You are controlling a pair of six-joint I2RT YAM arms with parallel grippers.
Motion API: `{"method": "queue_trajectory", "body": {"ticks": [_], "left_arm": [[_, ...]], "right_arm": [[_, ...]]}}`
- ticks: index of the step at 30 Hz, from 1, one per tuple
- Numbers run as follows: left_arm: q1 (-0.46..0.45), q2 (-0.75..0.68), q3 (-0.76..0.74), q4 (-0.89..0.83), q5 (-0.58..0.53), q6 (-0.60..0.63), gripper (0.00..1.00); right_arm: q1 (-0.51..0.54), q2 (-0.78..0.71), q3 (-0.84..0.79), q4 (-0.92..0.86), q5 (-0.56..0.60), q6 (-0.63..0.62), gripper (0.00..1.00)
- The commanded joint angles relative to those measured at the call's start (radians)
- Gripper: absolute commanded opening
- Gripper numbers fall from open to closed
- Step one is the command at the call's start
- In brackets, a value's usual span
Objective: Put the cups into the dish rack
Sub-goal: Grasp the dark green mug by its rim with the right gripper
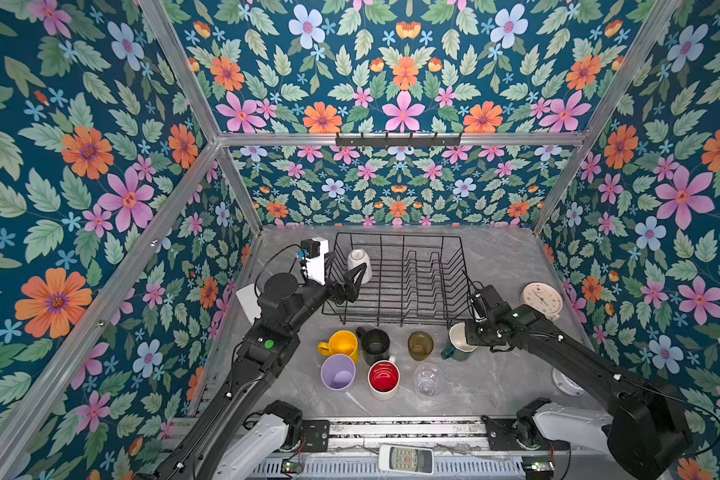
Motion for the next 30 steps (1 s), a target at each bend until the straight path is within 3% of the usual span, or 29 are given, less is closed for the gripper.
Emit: {"method": "queue_trajectory", "body": {"ticks": [1, 11, 23, 27, 30], "left_arm": [[-0.001, -0.008, -0.007, 0.021, 0.009, 0.008, 0.99], [-0.001, -0.022, -0.039, 0.038, 0.000, 0.011, 0.99], [0.000, -0.045, -0.074, 0.092, 0.040, 0.003, 1.00], [0.000, -0.047, -0.095, 0.138, 0.112, -0.007, 0.99], [0.000, -0.046, -0.117, 0.188, 0.186, -0.019, 0.99]], "right_arm": [[0.002, -0.004, -0.004, 0.006, 0.012, -0.011, 0.17], [0.014, -0.060, -0.004, -0.080, 0.036, -0.011, 0.00], [0.016, -0.287, 0.060, -0.295, 0.006, 0.043, 0.00], [0.016, -0.347, 0.134, -0.358, -0.006, 0.049, 0.00], [0.016, -0.375, 0.188, -0.325, -0.103, 0.064, 0.00]]}}
